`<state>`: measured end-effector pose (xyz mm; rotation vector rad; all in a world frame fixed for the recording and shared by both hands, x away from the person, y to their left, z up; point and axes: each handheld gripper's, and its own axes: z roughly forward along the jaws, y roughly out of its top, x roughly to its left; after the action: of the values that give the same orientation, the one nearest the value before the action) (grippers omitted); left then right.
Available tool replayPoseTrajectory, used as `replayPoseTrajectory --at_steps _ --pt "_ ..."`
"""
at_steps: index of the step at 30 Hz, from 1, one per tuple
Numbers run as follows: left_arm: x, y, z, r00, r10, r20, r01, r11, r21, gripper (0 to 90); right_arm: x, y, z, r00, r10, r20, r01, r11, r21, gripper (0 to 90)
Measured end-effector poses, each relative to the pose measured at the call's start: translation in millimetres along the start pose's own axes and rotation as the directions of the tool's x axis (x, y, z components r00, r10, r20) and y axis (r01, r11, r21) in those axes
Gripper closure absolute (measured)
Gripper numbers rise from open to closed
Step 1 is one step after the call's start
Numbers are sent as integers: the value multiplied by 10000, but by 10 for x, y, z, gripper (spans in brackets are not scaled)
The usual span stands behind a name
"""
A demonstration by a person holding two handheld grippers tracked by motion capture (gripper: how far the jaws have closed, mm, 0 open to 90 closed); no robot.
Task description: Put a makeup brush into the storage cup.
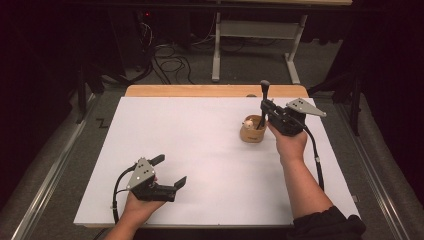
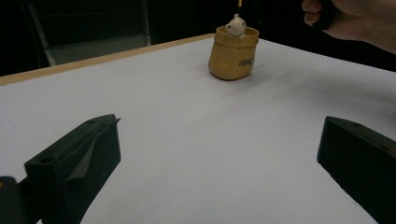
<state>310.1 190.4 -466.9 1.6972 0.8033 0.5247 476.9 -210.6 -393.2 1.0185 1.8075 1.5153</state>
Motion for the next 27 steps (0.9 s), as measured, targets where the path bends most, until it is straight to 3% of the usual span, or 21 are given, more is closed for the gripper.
replayPoseTrajectory --at_steps 14,27 --pt "4 -3 3 10000 55 -20 -55 10000 6 2 -24 3 168 9999 -17 166 17 10000 26 795" --pt "-3 -7 -9 10000 67 -29 -67 10000 40 2 -16 -116 235 9999 -25 165 19 9993 362 794"
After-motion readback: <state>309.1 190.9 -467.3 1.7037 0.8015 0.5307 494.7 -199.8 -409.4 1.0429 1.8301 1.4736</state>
